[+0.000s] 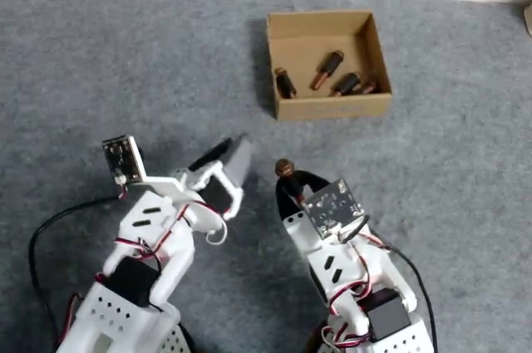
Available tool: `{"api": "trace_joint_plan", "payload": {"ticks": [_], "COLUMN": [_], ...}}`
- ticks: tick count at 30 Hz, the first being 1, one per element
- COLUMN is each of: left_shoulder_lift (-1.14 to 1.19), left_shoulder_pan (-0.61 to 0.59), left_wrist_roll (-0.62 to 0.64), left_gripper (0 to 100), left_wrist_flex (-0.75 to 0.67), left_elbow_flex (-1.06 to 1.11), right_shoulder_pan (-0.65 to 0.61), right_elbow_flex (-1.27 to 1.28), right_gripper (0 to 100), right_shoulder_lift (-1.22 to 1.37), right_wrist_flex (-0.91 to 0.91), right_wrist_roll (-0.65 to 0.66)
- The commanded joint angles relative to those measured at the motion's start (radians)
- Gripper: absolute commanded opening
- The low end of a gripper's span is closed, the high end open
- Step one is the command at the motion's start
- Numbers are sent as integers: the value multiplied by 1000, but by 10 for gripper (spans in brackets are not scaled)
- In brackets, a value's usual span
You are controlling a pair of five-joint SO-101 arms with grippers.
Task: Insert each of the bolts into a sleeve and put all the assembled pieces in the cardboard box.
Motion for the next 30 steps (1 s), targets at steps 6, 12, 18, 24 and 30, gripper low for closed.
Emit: {"api": "trace_joint_plan", "payload": {"ticks": [6, 12, 18, 24, 30], "left_shoulder_lift": [4, 142, 591, 981, 1070], "left_shoulder_pan": [-42, -48, -134, -225, -220], "left_wrist_roll": [-328, -586, -572, -509, -509], "left_gripper": [56, 56, 56, 56, 56], "left_wrist_flex": [15, 115, 117, 123, 124], "left_elbow_flex": [-19, -82, -289, -524, -581], "right_shoulder_pan": [8, 21, 101, 255, 372], "right_elbow_flex": [-5, -15, -166, -677, -1302], "right_gripper": [5, 5, 5, 5, 5], "right_shoulder_lift": [-8, 1, 269, 898, 1590], "right_wrist_flex": [-13, -5, -107, -202, -199], "right_wrist_roll": [-14, 40, 52, 52, 46]}}
